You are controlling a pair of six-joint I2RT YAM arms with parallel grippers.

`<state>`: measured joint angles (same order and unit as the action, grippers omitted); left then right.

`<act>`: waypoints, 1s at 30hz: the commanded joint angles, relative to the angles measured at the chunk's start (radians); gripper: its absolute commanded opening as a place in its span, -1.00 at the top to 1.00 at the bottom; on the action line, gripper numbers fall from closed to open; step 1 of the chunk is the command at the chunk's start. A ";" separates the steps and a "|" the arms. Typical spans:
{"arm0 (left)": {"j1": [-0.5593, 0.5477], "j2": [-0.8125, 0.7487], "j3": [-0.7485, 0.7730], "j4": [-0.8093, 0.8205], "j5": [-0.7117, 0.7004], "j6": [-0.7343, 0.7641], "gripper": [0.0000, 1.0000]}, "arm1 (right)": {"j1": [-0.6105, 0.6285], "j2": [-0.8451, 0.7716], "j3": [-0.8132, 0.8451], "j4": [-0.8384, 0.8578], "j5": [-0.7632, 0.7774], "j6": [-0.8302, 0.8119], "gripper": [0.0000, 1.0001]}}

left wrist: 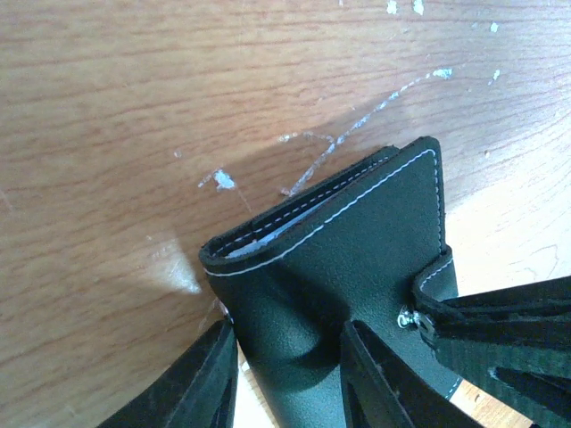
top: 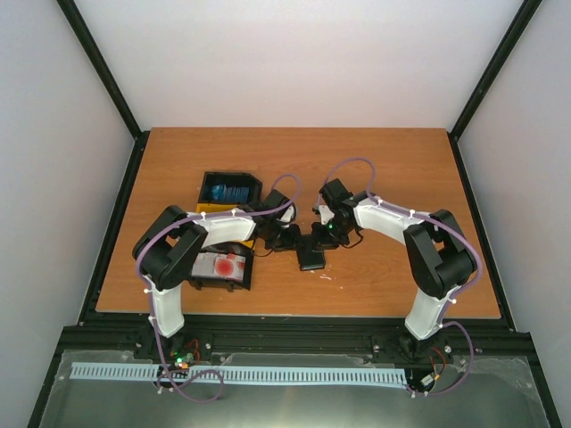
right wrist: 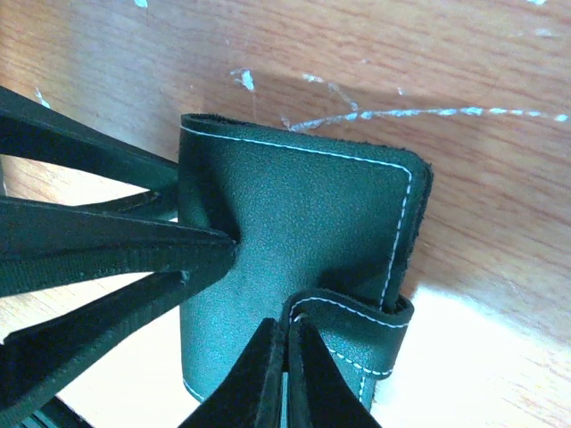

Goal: Put the credit cards into the card holder
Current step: Close the card holder at the center of the board.

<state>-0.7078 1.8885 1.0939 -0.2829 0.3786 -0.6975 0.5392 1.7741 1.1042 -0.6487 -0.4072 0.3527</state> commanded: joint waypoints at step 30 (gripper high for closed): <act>-0.008 0.027 -0.022 -0.019 0.039 -0.017 0.41 | 0.021 0.063 0.095 -0.124 0.013 -0.120 0.94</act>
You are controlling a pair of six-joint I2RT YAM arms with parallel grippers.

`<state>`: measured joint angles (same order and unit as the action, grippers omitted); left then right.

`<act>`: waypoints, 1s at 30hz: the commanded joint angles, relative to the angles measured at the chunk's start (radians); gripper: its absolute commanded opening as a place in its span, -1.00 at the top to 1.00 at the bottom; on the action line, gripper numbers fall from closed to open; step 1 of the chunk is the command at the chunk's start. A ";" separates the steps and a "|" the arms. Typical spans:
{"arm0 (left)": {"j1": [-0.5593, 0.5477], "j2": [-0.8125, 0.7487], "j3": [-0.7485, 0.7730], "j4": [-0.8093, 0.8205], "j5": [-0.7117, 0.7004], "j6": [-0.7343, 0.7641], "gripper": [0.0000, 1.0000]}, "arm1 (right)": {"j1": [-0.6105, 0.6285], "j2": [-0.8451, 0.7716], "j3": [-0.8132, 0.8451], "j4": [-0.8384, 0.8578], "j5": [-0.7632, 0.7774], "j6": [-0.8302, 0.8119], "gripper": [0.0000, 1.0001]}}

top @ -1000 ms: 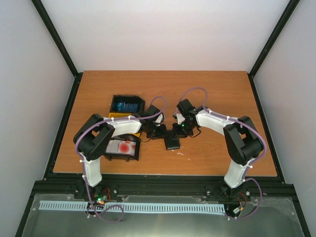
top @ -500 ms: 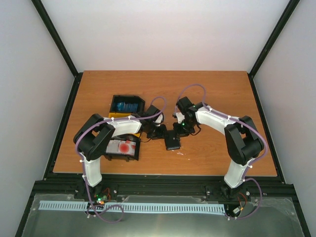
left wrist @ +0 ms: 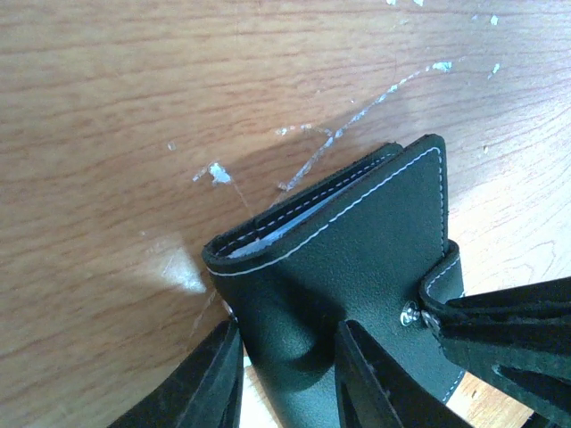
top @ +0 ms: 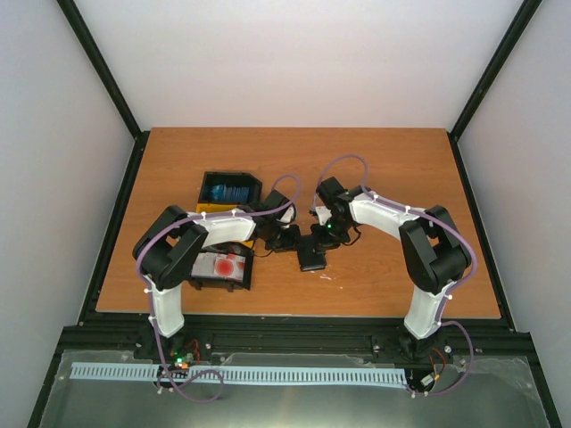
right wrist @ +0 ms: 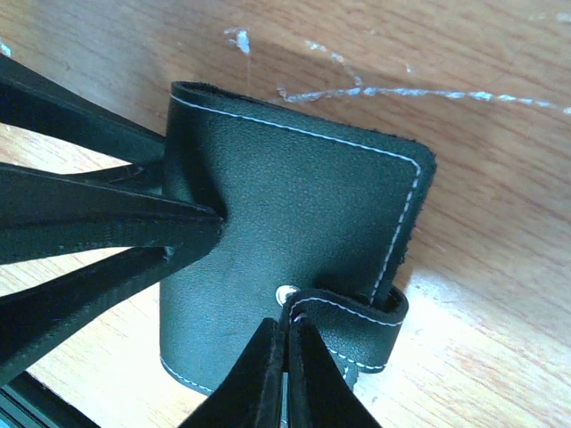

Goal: Put the credit cards into the card holder
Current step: Close the card holder at the center of the board.

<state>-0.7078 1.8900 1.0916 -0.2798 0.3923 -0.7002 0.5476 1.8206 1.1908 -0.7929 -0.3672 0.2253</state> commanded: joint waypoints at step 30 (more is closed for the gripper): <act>-0.008 0.029 -0.024 -0.023 0.021 -0.012 0.41 | 0.038 0.017 0.033 0.037 0.117 0.123 0.94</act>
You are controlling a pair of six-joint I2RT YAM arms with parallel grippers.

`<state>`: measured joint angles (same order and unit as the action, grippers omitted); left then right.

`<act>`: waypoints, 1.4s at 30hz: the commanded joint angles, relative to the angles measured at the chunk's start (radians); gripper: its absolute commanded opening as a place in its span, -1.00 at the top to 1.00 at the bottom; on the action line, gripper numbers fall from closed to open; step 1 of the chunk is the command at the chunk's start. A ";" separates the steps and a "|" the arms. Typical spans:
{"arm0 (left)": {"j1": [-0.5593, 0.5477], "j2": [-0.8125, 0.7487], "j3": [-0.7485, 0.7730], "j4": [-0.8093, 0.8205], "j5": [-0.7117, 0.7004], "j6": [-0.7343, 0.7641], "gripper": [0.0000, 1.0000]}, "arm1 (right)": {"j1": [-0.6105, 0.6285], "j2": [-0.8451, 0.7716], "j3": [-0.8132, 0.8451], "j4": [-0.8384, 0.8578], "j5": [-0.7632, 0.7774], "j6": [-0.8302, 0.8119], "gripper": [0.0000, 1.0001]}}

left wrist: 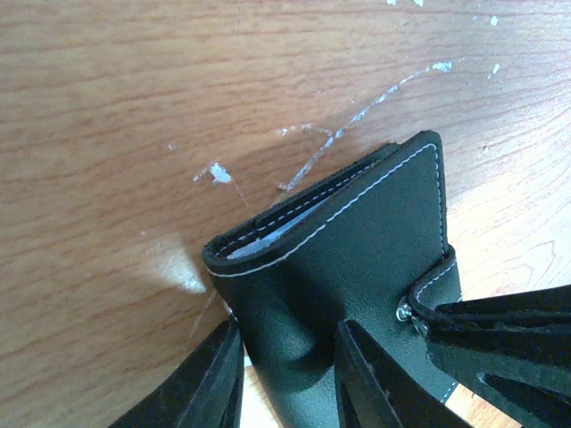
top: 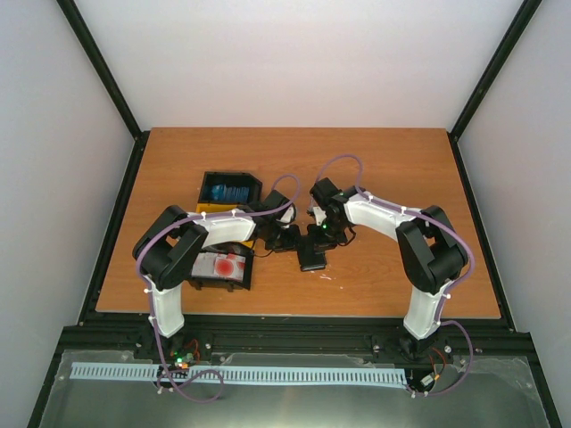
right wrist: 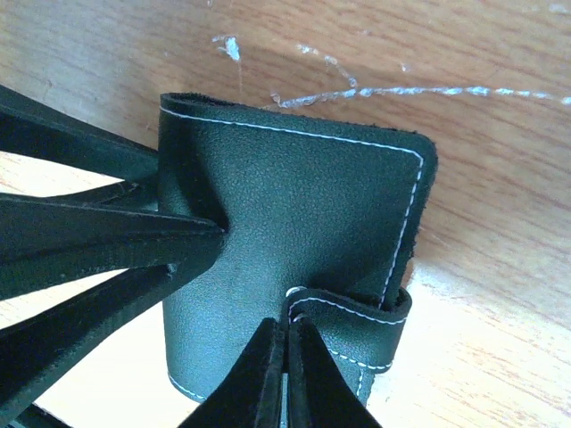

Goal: Put the credit cards into the card holder
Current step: Close the card holder at the center of the board.

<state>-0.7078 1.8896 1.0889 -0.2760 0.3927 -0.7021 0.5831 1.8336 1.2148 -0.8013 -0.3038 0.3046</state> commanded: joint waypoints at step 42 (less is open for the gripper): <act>-0.008 0.031 -0.023 -0.028 0.015 -0.011 0.41 | 0.010 0.014 0.010 -0.010 0.041 -0.025 0.94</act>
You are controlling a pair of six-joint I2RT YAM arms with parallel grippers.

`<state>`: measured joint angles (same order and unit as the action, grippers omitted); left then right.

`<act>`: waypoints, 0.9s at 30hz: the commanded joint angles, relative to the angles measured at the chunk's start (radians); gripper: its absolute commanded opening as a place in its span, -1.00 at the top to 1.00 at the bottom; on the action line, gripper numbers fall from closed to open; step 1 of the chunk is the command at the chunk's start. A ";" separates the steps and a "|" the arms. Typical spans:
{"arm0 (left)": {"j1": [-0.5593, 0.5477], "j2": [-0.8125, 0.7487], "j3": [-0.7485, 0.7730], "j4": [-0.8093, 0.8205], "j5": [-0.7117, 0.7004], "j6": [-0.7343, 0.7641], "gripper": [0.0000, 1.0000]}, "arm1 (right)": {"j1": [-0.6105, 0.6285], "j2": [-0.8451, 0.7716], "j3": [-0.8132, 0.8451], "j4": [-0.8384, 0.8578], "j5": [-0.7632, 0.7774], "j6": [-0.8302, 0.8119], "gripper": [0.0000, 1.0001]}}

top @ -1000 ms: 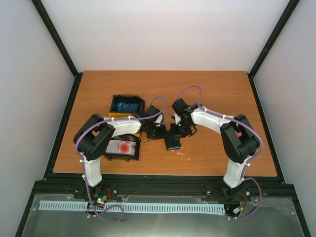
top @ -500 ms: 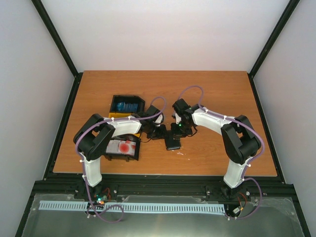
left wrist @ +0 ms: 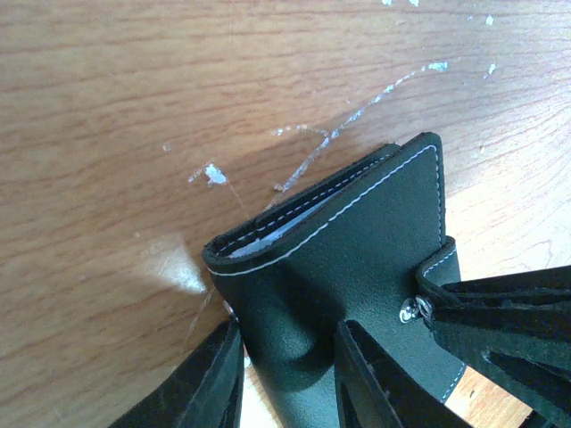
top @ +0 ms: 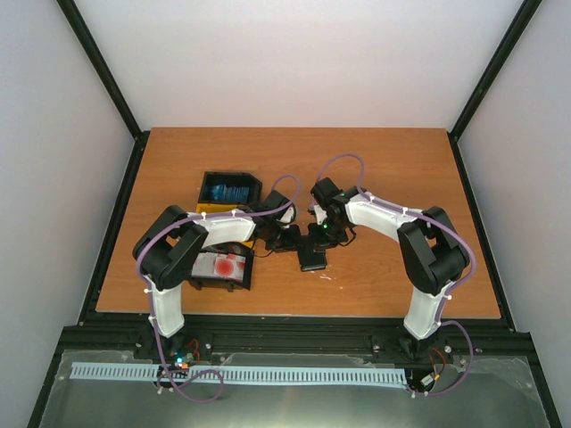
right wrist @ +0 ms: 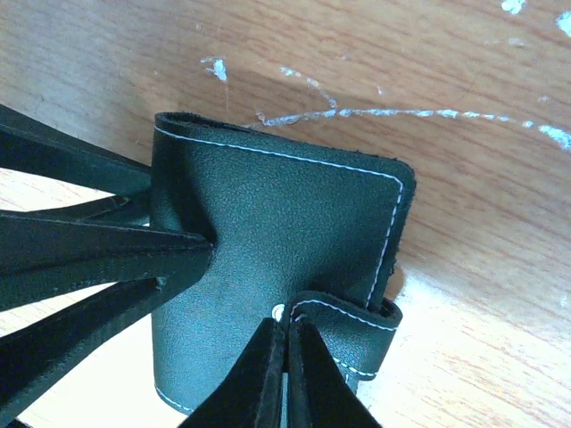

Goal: Put the credit cards into the card holder
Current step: Close the card holder at the center of the board.

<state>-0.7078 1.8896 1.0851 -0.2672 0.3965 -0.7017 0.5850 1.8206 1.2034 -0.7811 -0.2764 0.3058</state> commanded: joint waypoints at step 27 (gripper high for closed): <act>-0.007 0.024 -0.023 -0.039 0.004 -0.013 0.41 | 0.018 -0.083 0.012 -0.006 0.034 0.069 0.37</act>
<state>-0.7078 1.8896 1.0851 -0.2672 0.3962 -0.7048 0.5964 1.8023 1.2087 -0.7631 -0.3065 0.3450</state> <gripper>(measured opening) 0.297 0.320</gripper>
